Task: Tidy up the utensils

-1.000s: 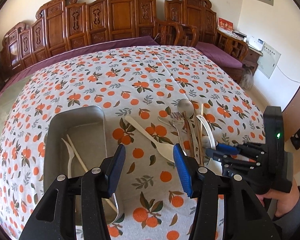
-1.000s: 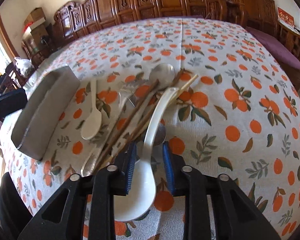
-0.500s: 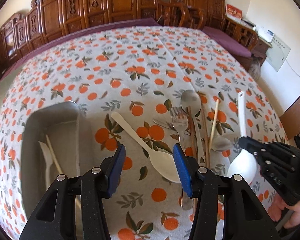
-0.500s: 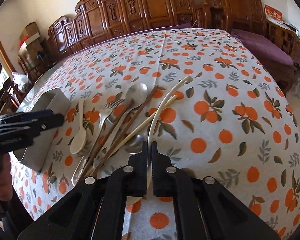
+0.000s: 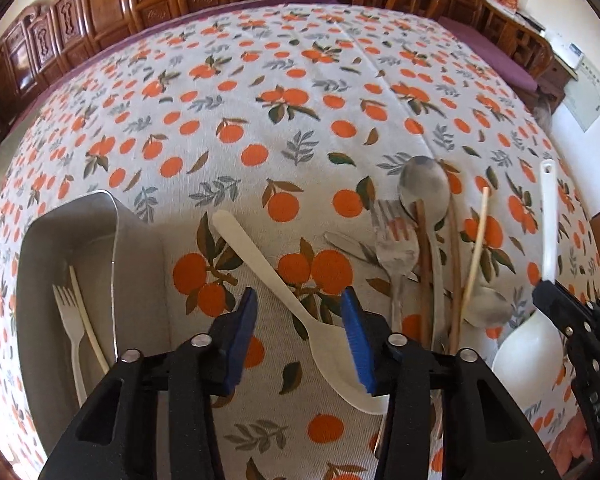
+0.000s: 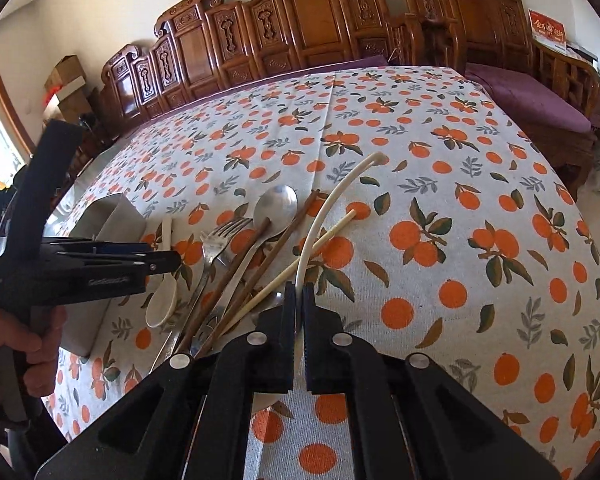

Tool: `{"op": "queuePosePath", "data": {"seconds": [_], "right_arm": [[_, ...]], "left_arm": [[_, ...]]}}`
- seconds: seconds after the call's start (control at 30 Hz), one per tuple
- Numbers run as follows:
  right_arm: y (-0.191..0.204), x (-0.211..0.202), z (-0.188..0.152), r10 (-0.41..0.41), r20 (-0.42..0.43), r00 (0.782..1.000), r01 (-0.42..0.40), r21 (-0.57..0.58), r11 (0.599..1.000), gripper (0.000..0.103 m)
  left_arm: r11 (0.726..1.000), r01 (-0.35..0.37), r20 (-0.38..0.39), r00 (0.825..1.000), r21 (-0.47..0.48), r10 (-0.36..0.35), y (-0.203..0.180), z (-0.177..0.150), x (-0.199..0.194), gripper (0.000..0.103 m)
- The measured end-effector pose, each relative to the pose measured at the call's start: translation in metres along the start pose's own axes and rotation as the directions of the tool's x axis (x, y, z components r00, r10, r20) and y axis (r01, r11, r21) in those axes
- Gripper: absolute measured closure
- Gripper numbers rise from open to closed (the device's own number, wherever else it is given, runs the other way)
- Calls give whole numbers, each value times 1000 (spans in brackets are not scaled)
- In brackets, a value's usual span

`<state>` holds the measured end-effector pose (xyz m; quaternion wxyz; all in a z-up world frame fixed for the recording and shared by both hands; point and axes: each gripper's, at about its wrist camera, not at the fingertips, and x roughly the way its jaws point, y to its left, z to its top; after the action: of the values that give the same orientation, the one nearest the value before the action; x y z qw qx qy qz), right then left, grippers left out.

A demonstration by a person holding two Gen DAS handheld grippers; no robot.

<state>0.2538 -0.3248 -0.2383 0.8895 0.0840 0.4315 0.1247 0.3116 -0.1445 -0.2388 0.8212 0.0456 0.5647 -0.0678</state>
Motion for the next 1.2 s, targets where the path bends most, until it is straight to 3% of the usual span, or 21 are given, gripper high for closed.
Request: {"op": "queuePosePath", "data": {"seconds": [0.3, 0.47, 0.53, 0.73, 1.2], "right_arm": [[2, 0, 1, 1, 2, 1000, -1, -2, 1000, 98], [4, 0, 1, 0, 2, 1000, 0, -8, 1000, 98], [4, -1, 2, 1, 5, 1000, -1, -6, 1000, 98], [10, -2, 4, 12, 13, 1000, -12, -20, 1000, 98], [47, -4, 9, 66, 16, 998, -64, -114, 991, 98]], "left_arm": [[1000, 16, -34, 999, 1, -16, 1, -3, 5, 65], [999, 17, -29, 999, 27, -17, -3, -5, 2, 92], [999, 23, -30, 999, 42, -22, -6, -7, 2, 97], [997, 29, -2, 1000, 76, -29, -6, -19, -7, 97], [989, 44, 144, 988, 140, -65, 6, -50, -75, 97]]}}
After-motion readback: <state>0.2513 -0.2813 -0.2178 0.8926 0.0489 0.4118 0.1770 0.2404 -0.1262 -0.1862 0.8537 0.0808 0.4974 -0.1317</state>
